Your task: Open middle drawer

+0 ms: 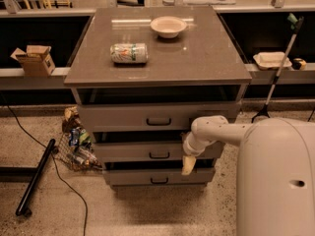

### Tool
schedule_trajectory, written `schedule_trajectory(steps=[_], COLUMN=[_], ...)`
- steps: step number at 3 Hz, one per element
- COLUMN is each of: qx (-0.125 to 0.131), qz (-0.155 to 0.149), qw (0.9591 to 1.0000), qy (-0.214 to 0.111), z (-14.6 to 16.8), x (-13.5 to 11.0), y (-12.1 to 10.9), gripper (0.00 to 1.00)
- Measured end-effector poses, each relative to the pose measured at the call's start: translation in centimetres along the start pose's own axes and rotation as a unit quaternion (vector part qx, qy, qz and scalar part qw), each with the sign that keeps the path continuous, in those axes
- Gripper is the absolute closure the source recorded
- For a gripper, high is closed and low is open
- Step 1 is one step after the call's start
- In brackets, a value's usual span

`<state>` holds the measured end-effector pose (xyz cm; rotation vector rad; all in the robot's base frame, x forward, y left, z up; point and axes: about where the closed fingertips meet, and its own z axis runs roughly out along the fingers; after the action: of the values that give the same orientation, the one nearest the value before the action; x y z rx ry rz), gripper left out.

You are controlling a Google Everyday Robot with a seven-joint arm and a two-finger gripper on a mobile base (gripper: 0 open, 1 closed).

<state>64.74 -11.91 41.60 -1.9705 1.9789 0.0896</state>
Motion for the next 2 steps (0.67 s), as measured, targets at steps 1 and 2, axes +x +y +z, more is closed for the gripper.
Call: schedule_trajectory(steps=[1,2], qx=[-0.011,-0.023], qz=[0.017,0.034], qw=[0.9998,0.9991], qy=[0.005,0.004], z=[1.4,2.5], x=[0.5,0.9], y=[-0.1,0.8], gripper=[0.0,0.17])
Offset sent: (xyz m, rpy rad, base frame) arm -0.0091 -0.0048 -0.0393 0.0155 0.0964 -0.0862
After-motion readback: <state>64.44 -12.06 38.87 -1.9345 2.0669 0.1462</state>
